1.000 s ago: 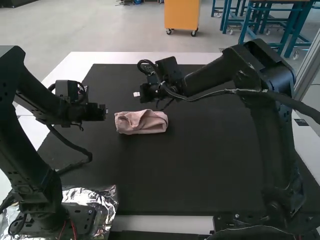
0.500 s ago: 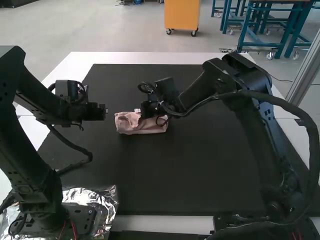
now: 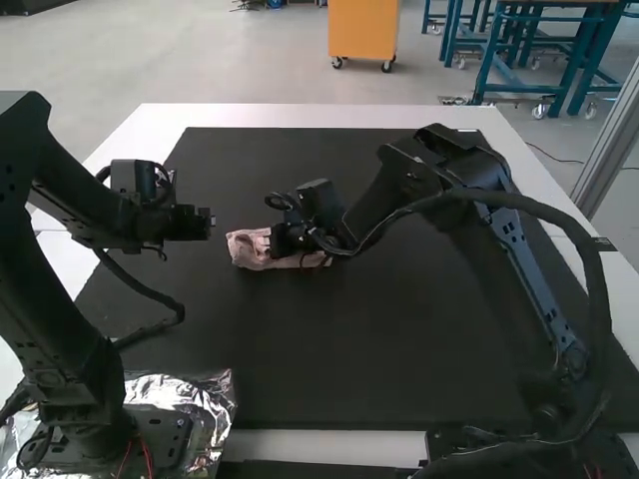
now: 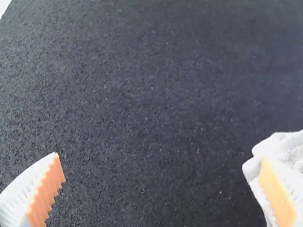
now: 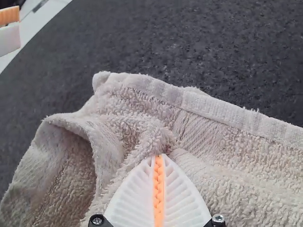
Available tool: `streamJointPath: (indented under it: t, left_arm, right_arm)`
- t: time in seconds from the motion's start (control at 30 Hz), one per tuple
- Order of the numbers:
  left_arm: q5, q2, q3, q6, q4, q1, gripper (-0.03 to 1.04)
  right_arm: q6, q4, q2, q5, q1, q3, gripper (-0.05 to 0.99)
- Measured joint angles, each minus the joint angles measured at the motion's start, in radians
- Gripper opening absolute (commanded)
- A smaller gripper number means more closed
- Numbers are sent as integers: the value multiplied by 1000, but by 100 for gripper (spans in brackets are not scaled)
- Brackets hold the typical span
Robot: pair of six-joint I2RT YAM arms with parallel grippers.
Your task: Fold the towel.
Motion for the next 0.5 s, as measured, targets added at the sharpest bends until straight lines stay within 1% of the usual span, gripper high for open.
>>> streamJointPath:
  t: [0.1,0.27,0.4,0.5]
  left_arm:
    - [0,0,1,0,-14,0,97]
    - [0,0,20,0,-62,0,97]
    - [0,-20,81,-1,-111,0,97]
    - [0,-54,141,-3,-149,0,97]
  right_arm:
    - [6,20,13,1,1,0,-2]
    - [27,23,12,0,-1,0,-2]
    - [45,-51,-50,-3,-22,0,-2]
    - [53,-144,-150,-4,-55,19,-2]
